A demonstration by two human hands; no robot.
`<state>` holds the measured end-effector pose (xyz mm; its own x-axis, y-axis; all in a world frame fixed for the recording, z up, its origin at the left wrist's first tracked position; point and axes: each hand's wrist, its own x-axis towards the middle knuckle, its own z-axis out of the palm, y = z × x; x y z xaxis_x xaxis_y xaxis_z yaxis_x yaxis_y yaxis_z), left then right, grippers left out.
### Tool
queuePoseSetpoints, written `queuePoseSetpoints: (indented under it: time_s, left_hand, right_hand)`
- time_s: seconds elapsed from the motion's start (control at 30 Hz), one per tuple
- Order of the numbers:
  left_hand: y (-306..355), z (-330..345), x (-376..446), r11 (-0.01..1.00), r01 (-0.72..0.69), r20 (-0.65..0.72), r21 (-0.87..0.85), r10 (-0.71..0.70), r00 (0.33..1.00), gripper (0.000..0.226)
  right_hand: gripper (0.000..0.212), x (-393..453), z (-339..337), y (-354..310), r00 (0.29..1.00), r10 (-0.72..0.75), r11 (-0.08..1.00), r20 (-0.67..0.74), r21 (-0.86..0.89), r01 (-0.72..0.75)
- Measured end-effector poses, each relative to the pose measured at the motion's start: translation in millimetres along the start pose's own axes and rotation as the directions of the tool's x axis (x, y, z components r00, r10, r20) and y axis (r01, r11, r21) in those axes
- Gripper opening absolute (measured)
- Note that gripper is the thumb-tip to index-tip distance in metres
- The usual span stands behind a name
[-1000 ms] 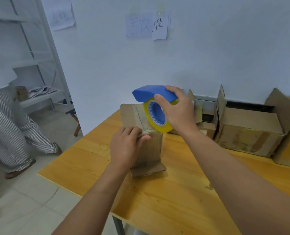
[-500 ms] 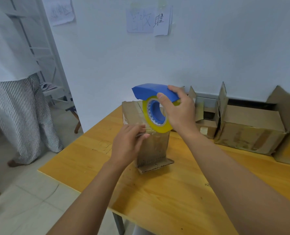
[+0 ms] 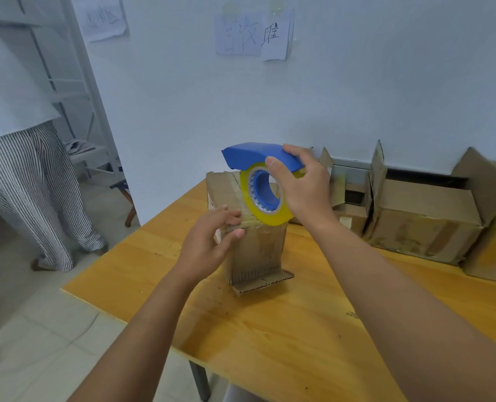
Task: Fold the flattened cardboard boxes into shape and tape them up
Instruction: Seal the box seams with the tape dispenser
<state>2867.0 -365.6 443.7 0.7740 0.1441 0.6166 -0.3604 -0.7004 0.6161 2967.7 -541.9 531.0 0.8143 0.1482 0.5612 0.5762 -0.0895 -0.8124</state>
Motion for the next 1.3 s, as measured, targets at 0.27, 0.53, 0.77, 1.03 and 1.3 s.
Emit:
queuePoseSetpoints:
  time_s: [0.27, 0.53, 0.77, 1.03, 1.3]
  left_hand:
    - [-7.8, -9.5, -4.8, 0.989, 0.102, 0.072, -0.11, -0.094, 0.993, 0.04]
    - [-17.3, -8.8, -8.3, 0.969, 0.1, 0.083, -0.227, -0.083, 0.993, 0.031]
    - [-18.6, -5.0, -5.4, 0.962, 0.09, 0.037, -0.258, -0.084, 0.996, 0.024]
    - [1.7, 14.3, -33.4, 0.992, 0.067, -0.25, 0.105, -0.039, 0.967, 0.034]
    - [18.9, 48.9, -51.9, 0.98, 0.199, -0.276, -0.029, -0.199, 0.94, 0.055]
  right_hand:
    - [0.034, 1.1, -2.6, 0.8, 1.0, -0.001, 1.0, 0.006, 0.02, 0.001]
    - [0.039, 3.1, -1.4, 0.7, 1.0, -0.002, 1.0, 0.002, 0.006, 0.001]
    - [0.039, 2.3, -0.7, -0.1, 1.0, -0.008, 1.0, -0.014, -0.001, 0.008]
    - [0.041, 1.5, -0.6, -1.5, 1.0, -0.005, 1.0, -0.009, -0.006, 0.005]
    - [0.038, 1.8, -0.4, 1.7, 1.0, -0.006, 1.0, -0.02, 0.019, 0.006]
